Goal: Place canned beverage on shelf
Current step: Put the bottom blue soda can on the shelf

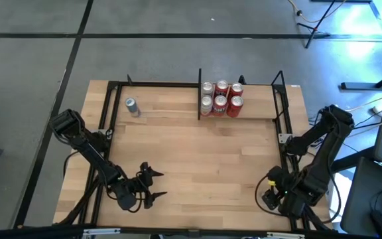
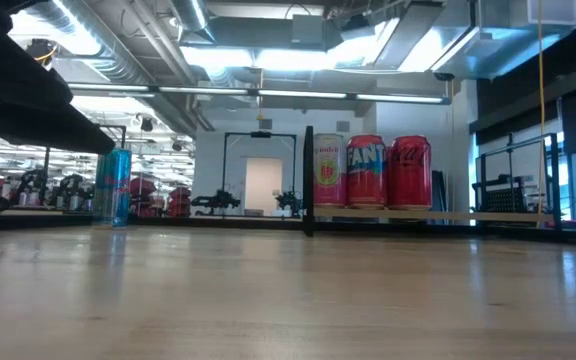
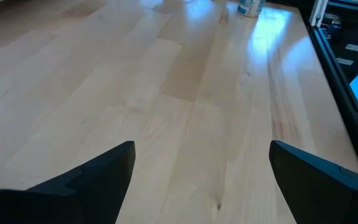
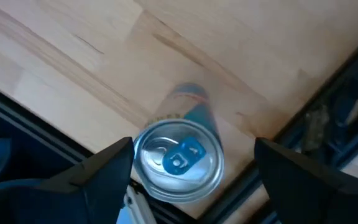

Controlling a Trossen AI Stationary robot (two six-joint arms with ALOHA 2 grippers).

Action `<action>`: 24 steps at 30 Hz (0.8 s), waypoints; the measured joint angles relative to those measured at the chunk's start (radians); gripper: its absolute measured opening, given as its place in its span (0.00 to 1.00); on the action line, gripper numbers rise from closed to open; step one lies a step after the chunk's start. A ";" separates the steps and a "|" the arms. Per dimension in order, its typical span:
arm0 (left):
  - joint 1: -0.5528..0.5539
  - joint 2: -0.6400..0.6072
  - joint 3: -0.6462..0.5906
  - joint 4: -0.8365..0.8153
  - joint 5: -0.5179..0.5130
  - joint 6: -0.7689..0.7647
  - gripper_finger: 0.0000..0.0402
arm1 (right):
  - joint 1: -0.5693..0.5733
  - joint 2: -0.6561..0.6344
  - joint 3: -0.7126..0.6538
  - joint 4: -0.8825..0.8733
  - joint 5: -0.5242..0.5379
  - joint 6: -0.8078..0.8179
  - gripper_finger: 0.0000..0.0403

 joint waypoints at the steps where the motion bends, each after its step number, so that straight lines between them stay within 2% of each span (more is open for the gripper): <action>1: 0.002 0.000 0.000 0.000 0.001 0.000 0.88 | 0.000 0.005 0.001 0.007 0.003 -0.001 0.80; 18: 0.003 0.000 0.000 0.000 0.003 0.001 0.88 | -0.004 0.011 0.002 -0.016 0.035 -0.021 0.80; 24: 0.003 0.000 0.000 0.000 0.003 0.001 0.88 | -0.003 -0.005 0.055 -0.020 0.052 0.009 0.80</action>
